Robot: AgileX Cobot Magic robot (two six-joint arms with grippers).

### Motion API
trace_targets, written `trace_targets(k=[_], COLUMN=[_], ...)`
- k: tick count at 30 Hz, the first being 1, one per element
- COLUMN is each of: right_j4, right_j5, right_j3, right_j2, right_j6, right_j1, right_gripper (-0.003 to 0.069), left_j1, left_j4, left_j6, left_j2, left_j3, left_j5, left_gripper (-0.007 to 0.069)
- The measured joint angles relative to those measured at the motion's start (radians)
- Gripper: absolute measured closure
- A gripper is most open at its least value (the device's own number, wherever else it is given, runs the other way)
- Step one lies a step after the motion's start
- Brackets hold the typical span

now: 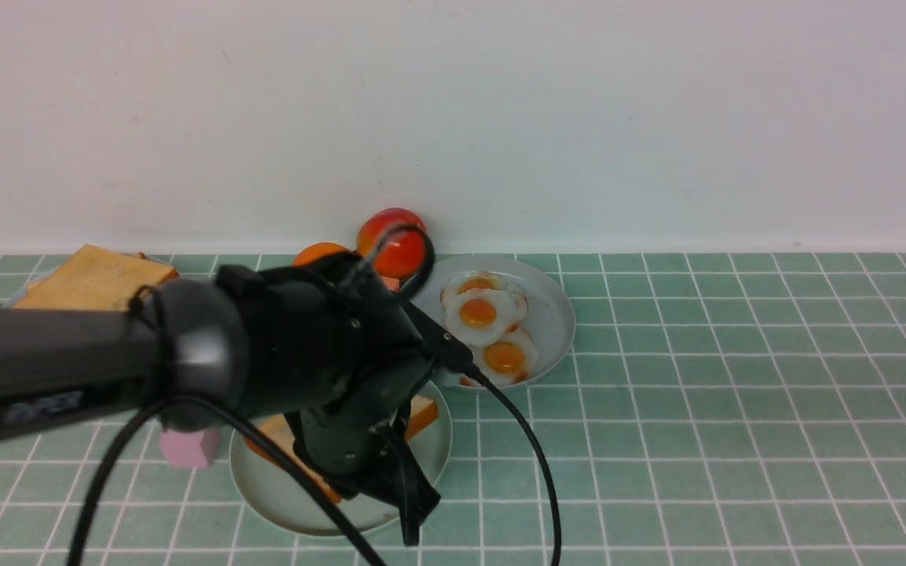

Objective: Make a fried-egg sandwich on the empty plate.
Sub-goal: Use the left arm to put a slice of bread into the empty plate in the middle, then use the right arm to grab a fried egg

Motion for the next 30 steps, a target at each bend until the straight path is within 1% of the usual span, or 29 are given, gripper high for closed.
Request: trace_targets(k=[2, 4, 6, 7, 8, 9, 10, 11, 12, 13, 14, 16, 17, 19, 22, 24, 27, 28, 30], right_j4=[0.000, -0.007, -0.014, -0.016, -0.018, -0.018, -0.017, -0.010, -0.009, 0.010, 0.026, 0.052, 0.064, 0.094, 0.121, 0.155, 0.185, 0.198, 0.235], right_j5=[0.001, 0.001, 0.001, 0.001, -0.004, -0.004, -0.016, -0.031, -0.035, -0.068, -0.091, -0.141, -0.164, -0.217, -0.251, -0.258, -0.266, -0.267, -0.267], right_j3=[0.000, 0.000, 0.000, 0.000, 0.000, 0.000, 0.000, 0.000, 0.000, -0.001, -0.001, -0.001, -0.001, -0.007, -0.034, -0.075, -0.154, -0.183, -0.260], right_j2=[0.000, 0.000, 0.003, 0.005, 0.017, 0.020, 0.047, 0.067, 0.072, 0.112, 0.144, 0.210, 0.253, 0.348, 0.481, 0.613, 0.798, 0.835, 0.955], right_j6=[0.000, 0.000, 0.000, 0.000, 0.000, 0.000, 0.000, 0.004, 0.004, 0.009, 0.011, 0.015, 0.015, 0.018, 0.023, 0.025, 0.025, 0.025, 0.025], right_j1=[0.000, 0.000, 0.000, 0.000, 0.000, 0.000, 0.000, 0.000, 0.000, 0.000, 0.000, 0.000, 0.000, 0.000, 0.000, 0.000, -0.002, -0.005, -0.018], right_gripper=[0.0580, 0.0555, 0.0508, 0.0503, 0.0446, 0.0446, 0.0386, 0.0356, 0.0351, 0.0319, 0.0307, 0.0300, 0.0301, 0.0306, 0.0323, 0.0334, 0.0339, 0.0340, 0.0340], left_j1=[0.000, 0.000, 0.000, 0.000, 0.000, -0.001, -0.005, -0.009, -0.011, -0.027, -0.040, -0.073, -0.086, -0.114, -0.124, -0.124, -0.124, -0.124, -0.124], left_j4=[0.027, 0.033, 0.036, 0.037, 0.045, 0.047, 0.052, 0.052, 0.052, 0.045, 0.034, 0.010, 0.000, -0.023, -0.049, -0.059, -0.082, -0.089, -0.104], left_j6=[-0.003, -0.005, -0.006, -0.007, -0.009, -0.009, -0.011, -0.016, -0.018, -0.029, -0.034, -0.042, -0.045, -0.057, -0.082, -0.095, -0.108, -0.111, -0.130], left_j2=[0.017, 0.022, 0.022, 0.022, 0.022, 0.022, 0.018, 0.011, 0.006, -0.024, -0.052, -0.131, -0.169, -0.279, -0.428, -0.553, -0.711, -0.745, -0.858], left_j3=[0.000, -0.001, -0.002, -0.002, -0.002, -0.002, -0.002, -0.002, -0.002, -0.002, -0.002, -0.002, -0.002, -0.002, -0.001, 0.019, 0.099, 0.121, 0.203], left_j5=[-0.013, -0.024, -0.035, -0.036, -0.040, -0.041, -0.041, -0.037, -0.036, -0.020, -0.010, 0.007, 0.012, 0.014, 0.014, 0.013, -0.036, -0.054, -0.139], left_gripper=[0.0560, 0.0517, 0.0449, 0.0449, 0.0375, 0.0367, 0.0291, 0.0266, 0.0251, 0.0198, 0.0173, 0.0155, 0.0162, 0.0205, 0.0330, 0.0433, 0.0569, 0.0591, 0.0638])
